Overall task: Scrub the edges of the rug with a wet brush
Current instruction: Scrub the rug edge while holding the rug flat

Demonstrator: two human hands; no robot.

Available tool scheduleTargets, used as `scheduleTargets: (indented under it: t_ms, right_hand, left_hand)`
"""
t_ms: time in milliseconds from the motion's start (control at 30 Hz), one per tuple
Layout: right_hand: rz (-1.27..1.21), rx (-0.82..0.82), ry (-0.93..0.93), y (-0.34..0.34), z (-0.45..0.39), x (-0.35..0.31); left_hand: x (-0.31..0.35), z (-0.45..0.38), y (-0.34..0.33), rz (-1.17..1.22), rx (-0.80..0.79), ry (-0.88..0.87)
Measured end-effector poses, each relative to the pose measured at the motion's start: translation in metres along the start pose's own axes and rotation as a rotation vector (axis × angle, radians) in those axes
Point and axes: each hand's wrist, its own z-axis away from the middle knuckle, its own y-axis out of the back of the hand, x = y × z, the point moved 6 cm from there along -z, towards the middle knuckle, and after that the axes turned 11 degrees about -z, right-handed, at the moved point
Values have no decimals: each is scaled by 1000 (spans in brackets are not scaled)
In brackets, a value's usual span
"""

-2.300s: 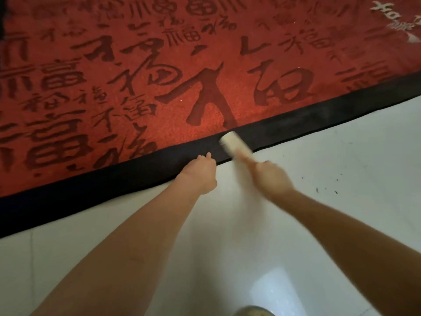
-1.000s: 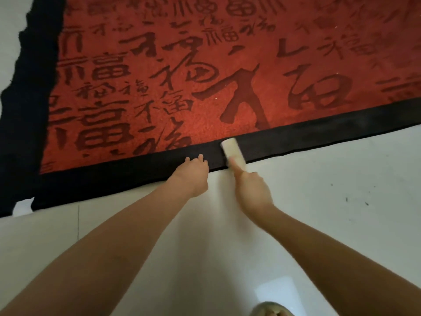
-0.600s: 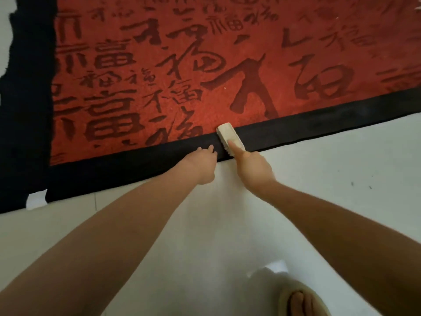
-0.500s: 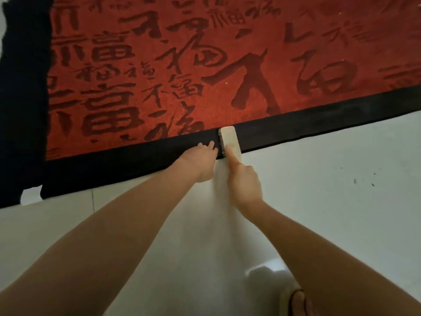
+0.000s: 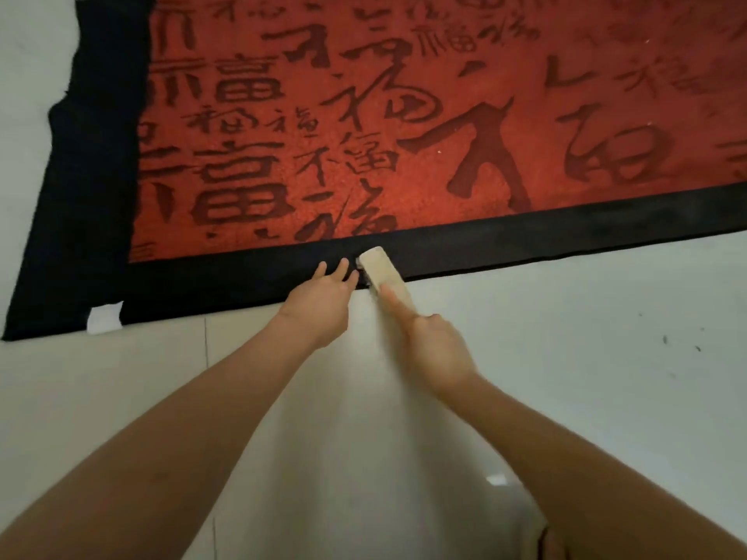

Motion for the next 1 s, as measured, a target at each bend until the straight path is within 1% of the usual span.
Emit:
scheduleTargets:
  t_ms: [33, 67, 100, 133, 167, 200, 267, 300, 333, 367, 400, 467, 500, 533, 567, 600, 633, 667, 700, 733, 767, 800, 833, 867, 900, 933, 967, 1000]
  right_hand:
    - [49, 27, -36, 16, -10, 16]
    - [46, 85, -121, 34, -15, 31]
    - [-18, 170, -195, 43, -18, 37]
    - [-104, 233, -234, 40, -16, 28]
    - [-190, 254, -226, 28, -14, 10]
    - [-244, 217, -199, 11, -9, -16]
    - [-211, 47, -59, -24, -2, -54]
    - [-134, -3, 47, -30, -4, -58]
    - [-34, -31, 86, -22, -10, -51]
    - [45, -13, 69, -6, -22, -32]
    - [58, 55, -13, 18, -31, -8]
    - [-91, 280, -245, 54, -30, 33]
    - [-169, 356, -300, 53, -23, 39]
    - [-209, 366, -301, 41, -15, 31]
    - [-219, 311, -263, 24, -7, 14]
    - [-202, 212, -207, 4, -1, -3]
    - [-136, 96, -118, -14, 3, -19]
    - [-53, 13, -14, -24, 6, -26]
    - [20, -29, 52, -21, 2, -23]
    - [90, -31, 70, -8, -8, -10]
    - [111, 15, 26, 11, -19, 8]
    - [67, 105, -71, 32, -26, 28]
    - [-35, 217, -176, 49, -29, 42]
    - [-142, 312, -248, 53, -28, 46]
    - [-215, 353, -278, 45, -25, 38]
    - [-272, 341, -268, 33, -19, 19]
    - [-299, 289, -223, 17, -13, -2]
    - [-283, 203, -151, -1, -7, -21]
  left_hand:
    - [-10, 2, -5, -4, -4, 39]
    - [-20, 4, -10, -14, -5, 79]
    - [-30, 7, -15, -21, -8, 115]
    - [-37, 12, -20, -24, -17, 137]
    - [-39, 15, -22, -27, -26, 142]
    - [-40, 18, -22, -28, -32, 146]
    - [-44, 23, -20, -10, -30, 155]
    - [-46, 23, -18, -5, -28, 149]
    - [-50, 24, -18, -6, -30, 142]
    - [-52, 25, -19, -9, -40, 130]
    - [-53, 26, -20, -17, -59, 118]
    - [-52, 31, -20, -34, -94, 120]
    - [-51, 32, -18, -42, -97, 126]
    - [-48, 32, -14, -46, -93, 129]
    - [-45, 31, -9, -44, -83, 133]
    - [-42, 32, -4, -43, -67, 140]
    - [-39, 32, 2, -49, -43, 144]
    - [-37, 32, 7, -54, -22, 138]
    - [-34, 33, 10, -59, -9, 129]
    - [-33, 33, 12, -62, -1, 126]
    - [-34, 33, 12, -57, -6, 125]
    - [-35, 33, 13, -46, -13, 127]
    - [-37, 33, 13, -34, -22, 129]
    - [-38, 33, 15, -31, -28, 128]
    - [-38, 33, 15, -39, -35, 122]
    - [-36, 35, 17, -46, -35, 111]
    - [-34, 35, 17, -53, -33, 110]
    - [-33, 36, 18, -59, -29, 112]
